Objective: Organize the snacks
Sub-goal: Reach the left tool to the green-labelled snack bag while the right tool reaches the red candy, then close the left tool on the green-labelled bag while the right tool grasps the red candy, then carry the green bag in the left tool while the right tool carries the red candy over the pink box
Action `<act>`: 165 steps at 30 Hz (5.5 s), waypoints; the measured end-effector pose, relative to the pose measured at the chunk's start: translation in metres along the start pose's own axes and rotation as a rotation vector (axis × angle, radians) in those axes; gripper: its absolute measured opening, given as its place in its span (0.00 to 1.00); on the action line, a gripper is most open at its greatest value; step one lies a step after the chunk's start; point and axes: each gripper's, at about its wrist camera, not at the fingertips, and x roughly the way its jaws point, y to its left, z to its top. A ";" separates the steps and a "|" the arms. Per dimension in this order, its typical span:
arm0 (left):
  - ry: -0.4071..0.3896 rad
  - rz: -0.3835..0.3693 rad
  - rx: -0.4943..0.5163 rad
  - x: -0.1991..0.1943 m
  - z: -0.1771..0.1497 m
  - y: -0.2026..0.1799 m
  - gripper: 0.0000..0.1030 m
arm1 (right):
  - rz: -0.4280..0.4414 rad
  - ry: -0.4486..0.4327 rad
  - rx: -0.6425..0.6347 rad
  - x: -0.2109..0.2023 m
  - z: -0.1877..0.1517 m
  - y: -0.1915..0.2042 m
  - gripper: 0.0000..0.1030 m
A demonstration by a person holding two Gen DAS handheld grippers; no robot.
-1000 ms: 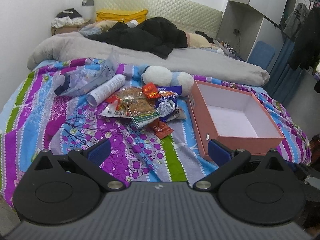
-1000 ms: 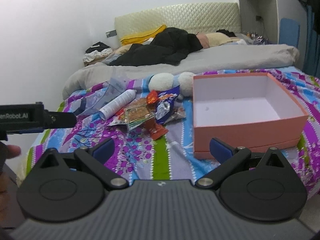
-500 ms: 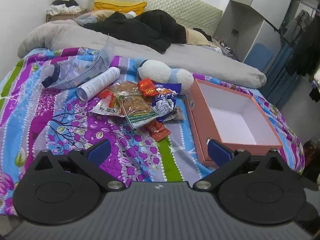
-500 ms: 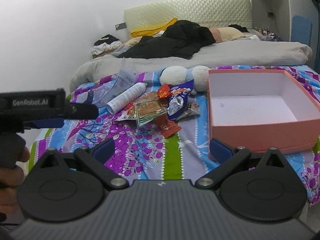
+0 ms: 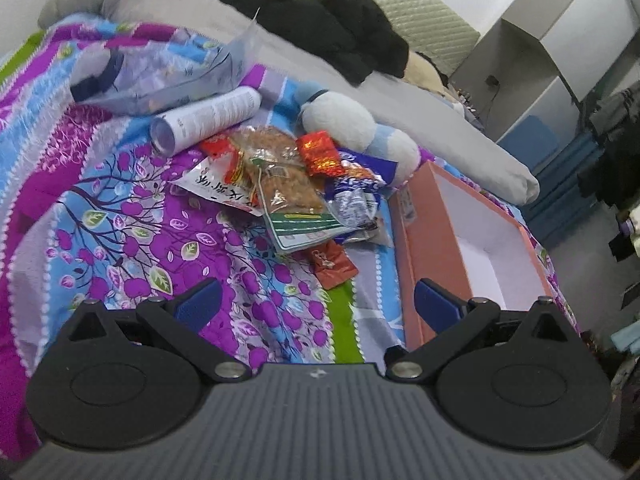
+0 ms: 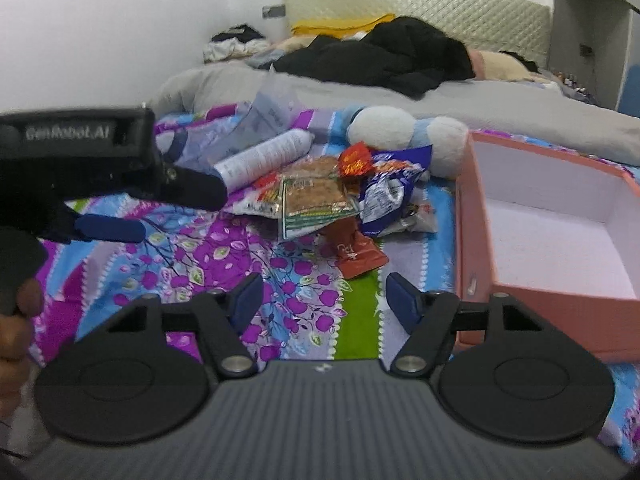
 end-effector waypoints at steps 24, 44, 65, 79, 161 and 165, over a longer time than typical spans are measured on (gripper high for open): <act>0.146 -0.132 -0.223 0.168 0.037 0.064 0.77 | -0.036 0.179 -0.198 0.192 0.016 -0.028 0.68; 0.203 -0.181 -0.226 0.154 0.014 0.045 0.07 | -0.011 0.239 -0.212 0.167 0.007 -0.022 0.54; 0.235 -0.155 -0.277 0.041 -0.086 0.062 0.05 | -0.066 0.261 -0.118 0.067 -0.060 -0.016 0.54; 0.266 0.019 -0.235 0.006 -0.100 0.078 0.06 | -0.013 0.248 0.023 0.052 -0.073 -0.019 0.55; 0.127 0.113 0.246 0.024 -0.051 -0.022 0.65 | -0.066 0.064 0.077 0.005 -0.043 -0.034 0.36; 0.088 0.075 0.248 0.007 -0.043 -0.039 0.65 | -0.073 0.011 0.102 -0.015 -0.032 -0.038 0.36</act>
